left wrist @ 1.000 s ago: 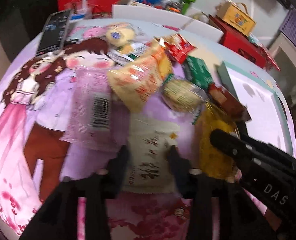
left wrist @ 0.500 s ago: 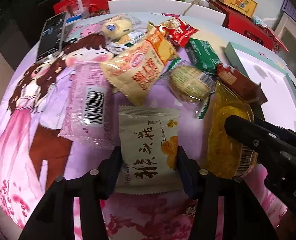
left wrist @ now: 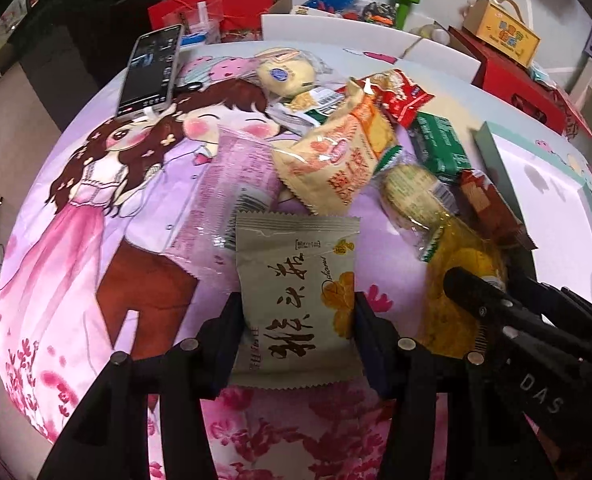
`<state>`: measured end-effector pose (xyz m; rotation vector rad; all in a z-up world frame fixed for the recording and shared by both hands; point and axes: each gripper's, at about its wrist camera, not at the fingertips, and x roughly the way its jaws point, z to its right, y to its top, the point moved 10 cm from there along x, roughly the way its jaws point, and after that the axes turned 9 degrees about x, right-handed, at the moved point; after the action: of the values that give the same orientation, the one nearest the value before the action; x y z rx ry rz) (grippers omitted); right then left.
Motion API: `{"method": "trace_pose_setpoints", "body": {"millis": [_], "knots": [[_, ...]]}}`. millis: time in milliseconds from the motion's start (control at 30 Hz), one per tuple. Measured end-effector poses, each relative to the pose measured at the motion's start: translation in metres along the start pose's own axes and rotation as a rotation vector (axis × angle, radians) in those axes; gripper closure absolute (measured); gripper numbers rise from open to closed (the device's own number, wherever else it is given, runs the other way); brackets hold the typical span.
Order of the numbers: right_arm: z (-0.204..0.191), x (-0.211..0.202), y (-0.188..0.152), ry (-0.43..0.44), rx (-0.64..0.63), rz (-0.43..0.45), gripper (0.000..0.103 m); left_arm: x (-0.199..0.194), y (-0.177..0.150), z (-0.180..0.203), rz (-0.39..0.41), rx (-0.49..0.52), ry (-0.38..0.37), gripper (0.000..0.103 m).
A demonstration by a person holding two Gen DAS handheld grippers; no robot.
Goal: Organize snacks
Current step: 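Lift the pastry bag with the left tool while the right tool carries the yellow bag toward the tray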
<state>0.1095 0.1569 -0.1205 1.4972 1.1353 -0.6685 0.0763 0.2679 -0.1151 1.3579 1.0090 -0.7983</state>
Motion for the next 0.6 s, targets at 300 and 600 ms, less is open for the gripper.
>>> {"method": "trace_pose_setpoints", "body": {"millis": [300, 600], "knots": [[-0.005, 0.008, -0.002, -0.045, -0.054, 0.015, 0.042, -0.001, -0.001, -0.011, 0.007, -0.035, 0.002, 0.048], [-0.006, 0.000, -0.001, -0.027, -0.054, 0.029, 0.057, -0.007, 0.000, -0.015, 0.025, -0.054, -0.006, 0.048]]}}
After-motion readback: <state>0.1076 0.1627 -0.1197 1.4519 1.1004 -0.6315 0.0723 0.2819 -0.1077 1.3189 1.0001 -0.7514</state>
